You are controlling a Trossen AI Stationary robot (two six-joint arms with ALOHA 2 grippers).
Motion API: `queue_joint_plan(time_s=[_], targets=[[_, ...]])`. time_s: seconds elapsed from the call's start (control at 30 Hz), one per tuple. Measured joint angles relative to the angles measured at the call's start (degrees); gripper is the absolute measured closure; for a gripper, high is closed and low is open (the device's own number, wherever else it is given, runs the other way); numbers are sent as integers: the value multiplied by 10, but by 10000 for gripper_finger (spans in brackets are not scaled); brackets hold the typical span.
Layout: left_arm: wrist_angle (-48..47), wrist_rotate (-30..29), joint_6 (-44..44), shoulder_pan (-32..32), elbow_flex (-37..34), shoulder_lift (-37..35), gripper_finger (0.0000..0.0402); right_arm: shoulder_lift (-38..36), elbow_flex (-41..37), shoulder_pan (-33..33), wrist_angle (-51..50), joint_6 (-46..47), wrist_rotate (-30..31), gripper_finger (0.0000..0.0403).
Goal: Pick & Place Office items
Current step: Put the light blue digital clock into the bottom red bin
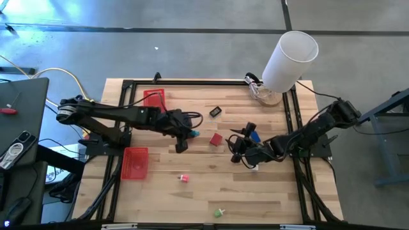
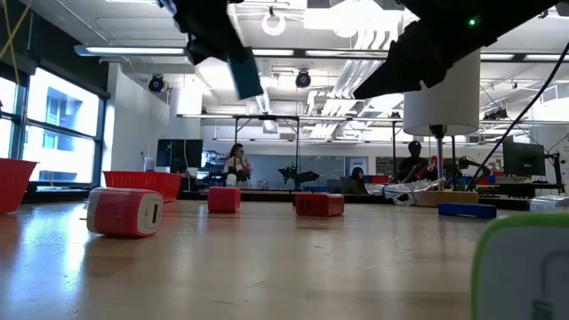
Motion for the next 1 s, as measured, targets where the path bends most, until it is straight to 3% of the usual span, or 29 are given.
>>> queue_joint_plan(time_s=[0.17,0.37,0.47,1.0], targets=[[-78,38,-41,2,14,0,341,0,0,-16,-1,-3,-25,188],[-101,119,-84,3,17,0,341,0,0,-32,-1,-3,-38,188],[-114,156,-157,6,17,0,341,0,0,-35,-1,-3,-38,188],[-165,123,-157,15,17,0,340,0,0,-34,-1,-1,-38,188]])
